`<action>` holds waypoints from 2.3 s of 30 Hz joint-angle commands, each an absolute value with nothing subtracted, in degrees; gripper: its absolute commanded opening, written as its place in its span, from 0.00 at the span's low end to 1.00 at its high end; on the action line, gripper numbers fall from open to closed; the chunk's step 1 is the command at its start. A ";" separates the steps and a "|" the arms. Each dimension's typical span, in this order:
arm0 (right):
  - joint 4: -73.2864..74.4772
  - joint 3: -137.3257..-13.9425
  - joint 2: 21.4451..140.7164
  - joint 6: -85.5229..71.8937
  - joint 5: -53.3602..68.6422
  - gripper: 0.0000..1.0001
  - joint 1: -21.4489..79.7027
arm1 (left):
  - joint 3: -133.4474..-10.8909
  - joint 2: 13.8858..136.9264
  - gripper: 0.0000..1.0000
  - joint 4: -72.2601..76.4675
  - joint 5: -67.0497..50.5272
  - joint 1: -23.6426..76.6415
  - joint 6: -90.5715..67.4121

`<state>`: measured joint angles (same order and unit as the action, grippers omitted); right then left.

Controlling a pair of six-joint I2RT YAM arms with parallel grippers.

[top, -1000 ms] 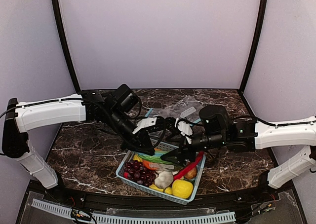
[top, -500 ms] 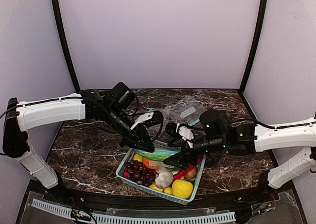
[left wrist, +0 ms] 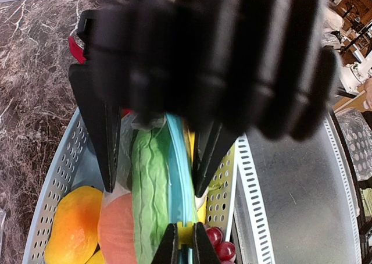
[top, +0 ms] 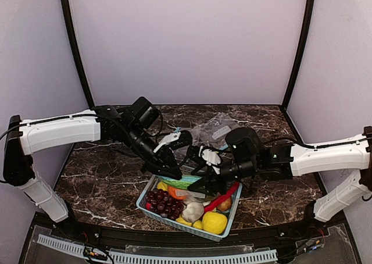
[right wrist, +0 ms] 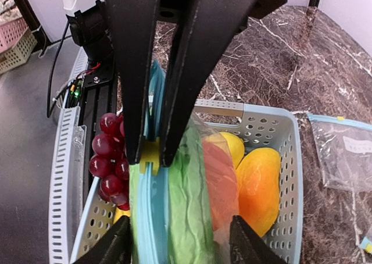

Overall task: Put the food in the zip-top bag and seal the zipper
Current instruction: Hold the zipper food storage bag over the bin, then zip the zipper of the food storage bag.

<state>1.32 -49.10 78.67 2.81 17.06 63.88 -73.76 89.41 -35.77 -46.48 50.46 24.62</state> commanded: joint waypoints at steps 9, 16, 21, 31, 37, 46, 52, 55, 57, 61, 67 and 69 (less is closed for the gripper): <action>3.18 -48.34 76.48 2.23 18.05 0.18 64.15 | -73.65 87.42 0.01 -37.59 -42.66 50.30 26.51; 3.91 -46.83 73.74 1.35 17.39 0.06 64.13 | -72.98 86.38 0.01 -38.75 -37.84 48.93 27.98; 4.66 -46.15 72.30 0.91 16.85 0.03 64.06 | -71.81 84.84 0.01 -38.77 -35.32 47.97 28.51; 7.51 -46.47 71.34 0.80 16.64 0.00 64.07 | -69.34 82.31 0.01 -40.01 -30.86 47.65 29.10; 10.27 -46.92 70.74 0.60 15.86 0.00 64.00 | -68.36 81.21 0.01 -40.75 -26.25 47.64 29.88; 12.07 -46.63 68.54 0.27 14.54 0.00 64.02 | -68.38 82.08 0.01 -41.43 -22.13 47.64 30.96; 12.74 -46.26 67.69 0.09 14.00 0.00 64.07 | -68.25 82.36 0.01 -41.44 -20.56 47.60 31.00; 12.87 -45.99 67.29 0.01 13.65 0.00 63.99 | -68.35 82.36 0.01 -41.45 -20.07 47.62 31.01; 12.92 -45.84 67.05 0.00 13.58 0.00 64.04 | -68.38 82.30 0.01 -41.56 -19.76 47.54 30.99; 13.09 -45.62 66.52 0.00 13.20 0.00 63.98 | -68.17 81.99 0.01 -41.53 -19.63 46.98 30.94; 13.26 -45.38 65.77 0.00 12.78 0.00 64.03 | -67.79 81.72 0.01 -41.32 -19.84 46.55 30.95; 13.24 -45.25 65.56 0.00 12.74 0.00 63.99 | -67.72 81.74 0.01 -41.38 -19.87 46.46 31.02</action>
<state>3.42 -47.13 69.84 -0.10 10.81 63.88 -70.41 83.61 -28.36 -33.15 50.92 30.85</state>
